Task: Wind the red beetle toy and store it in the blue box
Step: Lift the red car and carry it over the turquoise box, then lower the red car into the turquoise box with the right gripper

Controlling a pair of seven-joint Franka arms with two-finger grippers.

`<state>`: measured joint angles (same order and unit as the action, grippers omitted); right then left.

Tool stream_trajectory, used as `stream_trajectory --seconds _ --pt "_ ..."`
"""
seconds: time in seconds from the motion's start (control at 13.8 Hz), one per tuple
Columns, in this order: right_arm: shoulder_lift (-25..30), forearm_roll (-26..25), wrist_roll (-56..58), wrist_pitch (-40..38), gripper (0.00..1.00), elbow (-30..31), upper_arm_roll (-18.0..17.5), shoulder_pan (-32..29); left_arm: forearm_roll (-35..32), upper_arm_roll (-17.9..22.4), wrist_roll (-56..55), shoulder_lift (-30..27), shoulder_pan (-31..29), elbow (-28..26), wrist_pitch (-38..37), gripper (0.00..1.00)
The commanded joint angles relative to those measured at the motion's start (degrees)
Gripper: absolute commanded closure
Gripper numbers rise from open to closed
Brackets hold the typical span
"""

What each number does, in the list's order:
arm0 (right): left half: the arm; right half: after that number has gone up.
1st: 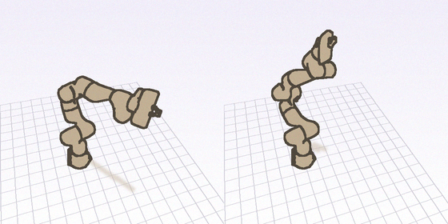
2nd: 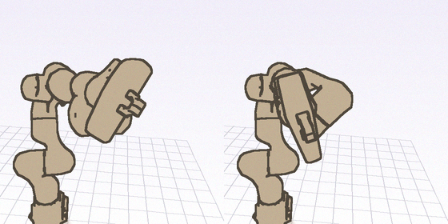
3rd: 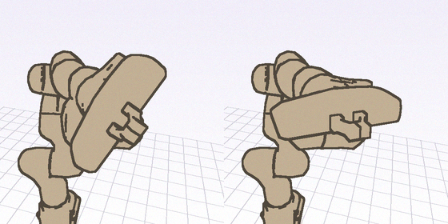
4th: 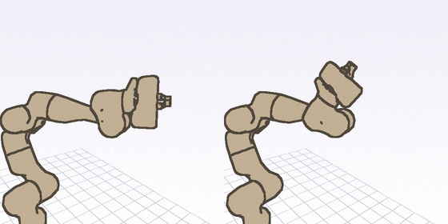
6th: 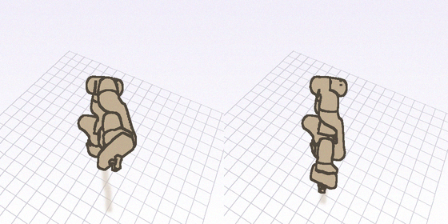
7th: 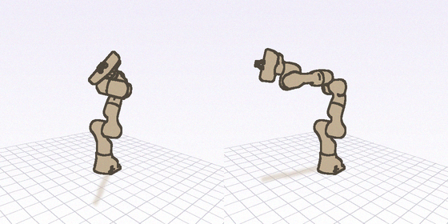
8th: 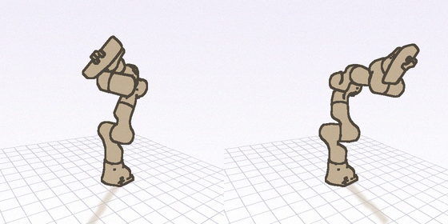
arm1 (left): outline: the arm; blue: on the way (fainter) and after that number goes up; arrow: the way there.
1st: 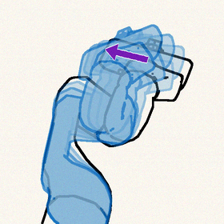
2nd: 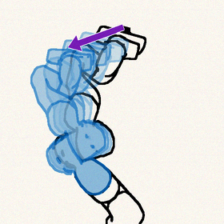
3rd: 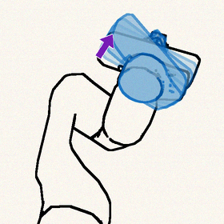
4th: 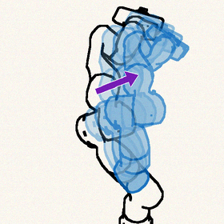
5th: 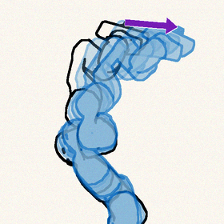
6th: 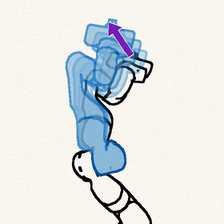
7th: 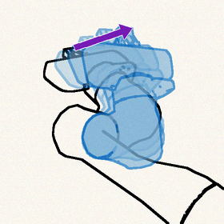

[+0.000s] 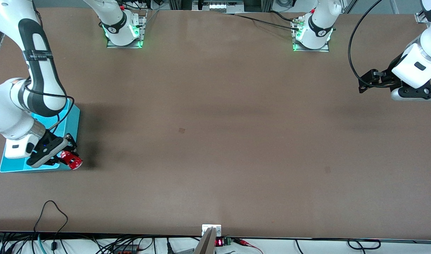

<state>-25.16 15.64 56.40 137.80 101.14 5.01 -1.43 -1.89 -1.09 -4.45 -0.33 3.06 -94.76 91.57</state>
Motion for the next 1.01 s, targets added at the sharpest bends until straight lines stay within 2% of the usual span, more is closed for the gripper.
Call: stream_trajectory --seconds 0.0,0.22,0.51,0.8,0.94 --pt "1.9 0.5 -10.7 -4.5 0.95 0.5 1.0 -1.8 1.3 0.4 -0.2 -0.6 0.4 -0.1 -0.6 0.0" --pt "2.7 0.8 -17.2 -12.2 1.0 0.3 1.0 -6.5 1.3 0.4 -0.3 -0.6 0.4 -0.1 -0.5 0.0" --pt "2.3 -0.1 -19.4 -15.4 1.0 0.5 1.0 -11.7 1.3 0.4 -0.2 -0.6 0.4 -0.1 -0.5 0.0" --pt "-2.1 -11.4 -28.6 -11.2 1.0 0.3 0.9 -12.6 1.3 0.4 -0.2 -0.6 0.3 -0.1 -0.6 0.0" --pt "-4.4 -12.1 -30.7 -10.0 1.0 0.3 0.9 -12.8 1.3 0.5 -0.2 -0.6 0.3 -0.1 -0.6 0.0"
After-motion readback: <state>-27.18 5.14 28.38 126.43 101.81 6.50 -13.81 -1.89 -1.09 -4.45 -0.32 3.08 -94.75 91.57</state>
